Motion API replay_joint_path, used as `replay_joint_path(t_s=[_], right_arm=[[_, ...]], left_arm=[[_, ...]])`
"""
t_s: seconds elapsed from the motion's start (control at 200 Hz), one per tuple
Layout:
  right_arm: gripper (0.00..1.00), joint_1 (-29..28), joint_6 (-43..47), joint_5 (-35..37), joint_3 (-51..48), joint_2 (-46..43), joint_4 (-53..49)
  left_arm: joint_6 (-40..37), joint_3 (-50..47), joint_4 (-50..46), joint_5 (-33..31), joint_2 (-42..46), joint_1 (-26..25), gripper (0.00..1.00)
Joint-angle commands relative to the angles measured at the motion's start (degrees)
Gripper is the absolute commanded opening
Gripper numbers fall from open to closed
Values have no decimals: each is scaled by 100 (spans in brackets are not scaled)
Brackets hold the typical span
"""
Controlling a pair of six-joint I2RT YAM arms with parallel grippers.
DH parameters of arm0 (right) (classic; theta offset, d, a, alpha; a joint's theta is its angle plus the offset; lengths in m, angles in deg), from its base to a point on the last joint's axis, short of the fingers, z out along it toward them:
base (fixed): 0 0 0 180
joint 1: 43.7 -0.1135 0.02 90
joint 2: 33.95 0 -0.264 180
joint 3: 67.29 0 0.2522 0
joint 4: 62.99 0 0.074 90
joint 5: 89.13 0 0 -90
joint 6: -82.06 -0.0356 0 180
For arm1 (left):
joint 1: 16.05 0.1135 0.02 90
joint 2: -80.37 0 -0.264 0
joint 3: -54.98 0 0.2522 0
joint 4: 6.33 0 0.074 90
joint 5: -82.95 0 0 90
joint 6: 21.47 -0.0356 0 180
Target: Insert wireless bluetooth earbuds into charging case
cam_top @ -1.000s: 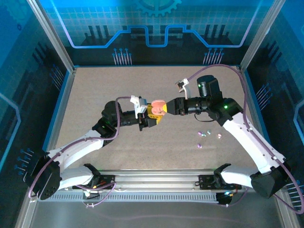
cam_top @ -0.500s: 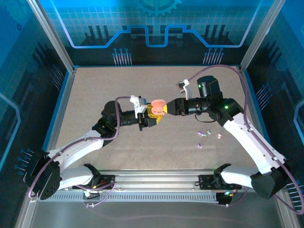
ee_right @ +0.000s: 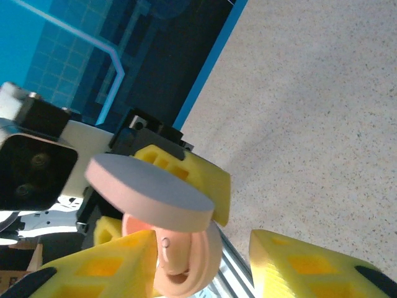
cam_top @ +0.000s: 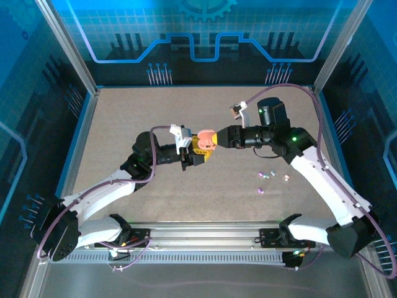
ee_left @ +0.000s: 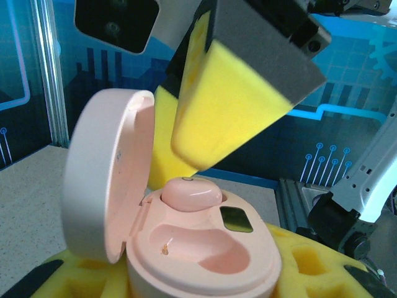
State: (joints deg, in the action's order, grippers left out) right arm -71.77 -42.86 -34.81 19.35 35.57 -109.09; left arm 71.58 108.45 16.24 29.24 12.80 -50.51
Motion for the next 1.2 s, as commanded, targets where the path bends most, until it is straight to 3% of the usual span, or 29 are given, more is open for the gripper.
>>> replay_joint_path(t_s=[0.0, 0.185, 0.36, 0.48, 0.555, 0.65, 0.77, 0.855, 0.921, 1.001, 1.081, 1.196], right_arm=[[45, 35, 36, 33, 101, 30, -189], [52, 64, 111, 203, 171, -441, -62], [53, 448, 262, 2017, -390, -1634, -325], [48, 1205, -21, 3207, -1099, -2289, -768], [45, 1956, -157, 3504, -1417, -2392, -1229], [46, 3000, -243, 3381, -2013, -2375, -1374], [46, 4339, -217, 2644, -2981, -2002, -970], [47, 4964, -115, 2217, -3381, -1544, -676], [49, 5203, 75, 1992, -3406, -1173, -589], [50, 5319, 238, 2278, -3451, -747, -429], [50, 5541, 383, 1843, -3509, -281, -159], [49, 5742, 443, 1801, -3560, 253, 125]], left_arm=[[21, 186, 238, 117, 25, -25, 26], [-26, 157, 164, 62, 90, -19, 26], [-24, 63, 163, -41, 174, -19, 26], [22, -10, 220, -61, 225, -20, 26], [39, -39, 233, -74, 268, -22, 26], [42, -76, 233, -83, 315, -17, 26], [79, -103, 267, -55, 328, -25, 26], [155, -128, 336, -69, 350, -20, 26], [180, -138, 362, -62, 347, -31, 26], [175, -137, 357, -44, 345, -31, 26], [185, -146, 387, -44, 320, -27, 26], [199, -173, 439, -53, 313, -30, 26]])
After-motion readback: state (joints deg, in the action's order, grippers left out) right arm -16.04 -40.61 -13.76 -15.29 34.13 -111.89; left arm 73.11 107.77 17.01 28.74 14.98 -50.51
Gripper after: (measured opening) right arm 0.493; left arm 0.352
